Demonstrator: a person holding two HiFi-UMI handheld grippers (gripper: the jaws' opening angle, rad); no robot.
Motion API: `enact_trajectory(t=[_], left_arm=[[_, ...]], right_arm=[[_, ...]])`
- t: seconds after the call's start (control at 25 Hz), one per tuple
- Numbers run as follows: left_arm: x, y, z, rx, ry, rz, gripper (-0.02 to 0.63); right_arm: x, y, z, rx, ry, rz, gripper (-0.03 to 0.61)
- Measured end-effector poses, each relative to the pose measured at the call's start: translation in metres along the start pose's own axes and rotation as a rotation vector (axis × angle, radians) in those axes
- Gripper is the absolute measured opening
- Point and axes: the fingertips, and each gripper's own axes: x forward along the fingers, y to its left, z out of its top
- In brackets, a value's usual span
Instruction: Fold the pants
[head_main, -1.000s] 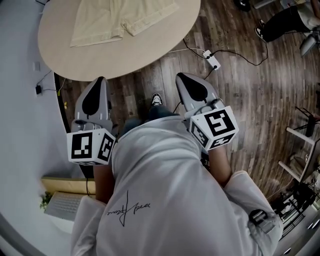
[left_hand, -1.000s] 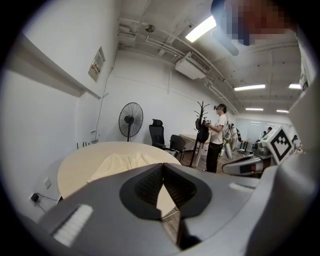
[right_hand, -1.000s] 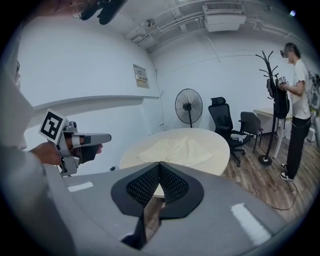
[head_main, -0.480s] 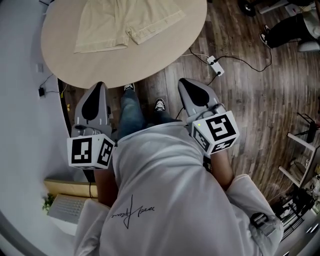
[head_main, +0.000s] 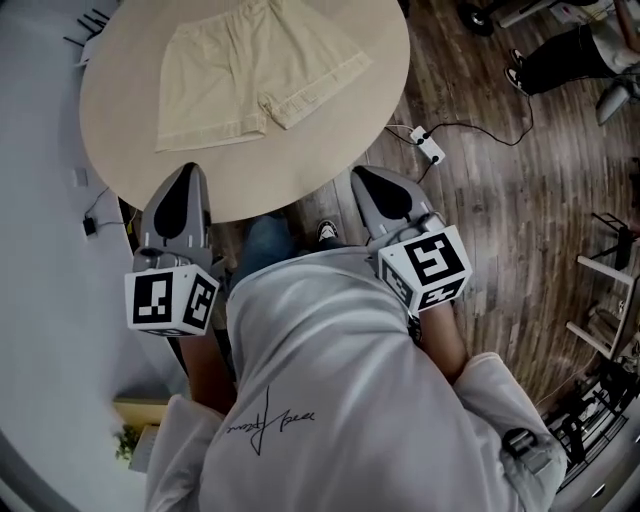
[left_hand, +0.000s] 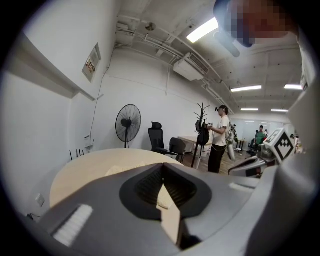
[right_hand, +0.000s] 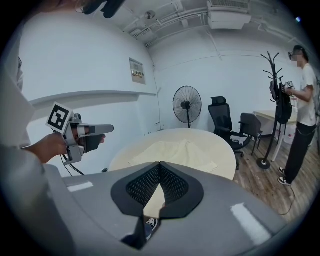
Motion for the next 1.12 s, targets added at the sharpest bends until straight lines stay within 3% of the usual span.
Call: enact_trajectory(t=[0.48, 0.88, 1.12], left_arm=[[0.043, 0.062, 0.026, 0.034, 0.004, -0.128, 0.040], [0.075, 0.106, 0.043, 0.179, 0.027, -0.282, 0.040], [0.096, 0.120, 0.051, 0.304, 0.045, -0.418, 0.040]], right_arm=[[0.063, 0.021, 0.043, -0.009, -0.008, -0.079, -0.014], [0.101, 0.041, 0.059, -0.023, 0.002, -0.172, -0.014], [0.118, 0.047, 0.062, -0.030, 0.030, -0.248, -0.014]])
